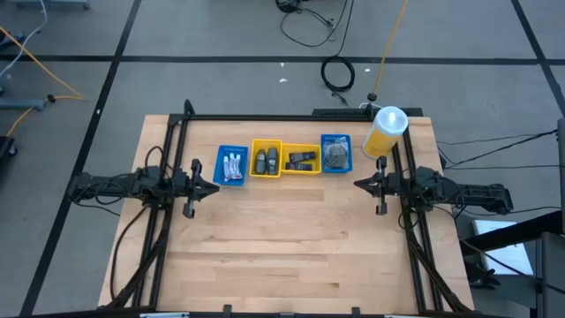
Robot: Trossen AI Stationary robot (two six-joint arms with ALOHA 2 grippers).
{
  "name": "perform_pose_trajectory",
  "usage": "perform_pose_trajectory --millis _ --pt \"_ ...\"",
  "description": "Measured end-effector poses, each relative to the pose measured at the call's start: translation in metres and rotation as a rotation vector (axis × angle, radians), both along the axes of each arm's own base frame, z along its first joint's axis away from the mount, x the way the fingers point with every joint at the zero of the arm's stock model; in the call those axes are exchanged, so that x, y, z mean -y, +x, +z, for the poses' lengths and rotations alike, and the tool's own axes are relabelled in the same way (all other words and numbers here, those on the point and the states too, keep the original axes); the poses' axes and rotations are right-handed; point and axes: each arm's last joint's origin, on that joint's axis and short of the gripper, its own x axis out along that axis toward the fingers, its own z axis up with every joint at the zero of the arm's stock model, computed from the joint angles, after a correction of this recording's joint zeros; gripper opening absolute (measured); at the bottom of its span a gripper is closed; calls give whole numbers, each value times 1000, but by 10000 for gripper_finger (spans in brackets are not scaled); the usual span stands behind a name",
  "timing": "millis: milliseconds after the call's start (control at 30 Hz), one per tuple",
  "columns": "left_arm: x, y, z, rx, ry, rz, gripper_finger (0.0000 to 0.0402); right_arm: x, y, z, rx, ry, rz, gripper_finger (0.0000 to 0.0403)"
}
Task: Pick & Place Travel size toiletries
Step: Return to Home Position
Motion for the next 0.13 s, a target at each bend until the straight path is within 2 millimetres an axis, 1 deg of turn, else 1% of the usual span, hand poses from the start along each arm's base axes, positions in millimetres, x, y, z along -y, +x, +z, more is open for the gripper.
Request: perform_pose_trajectory --millis 133 --pt "0 0 0 0 0 0 24 0 0 0 0 0 0 4"
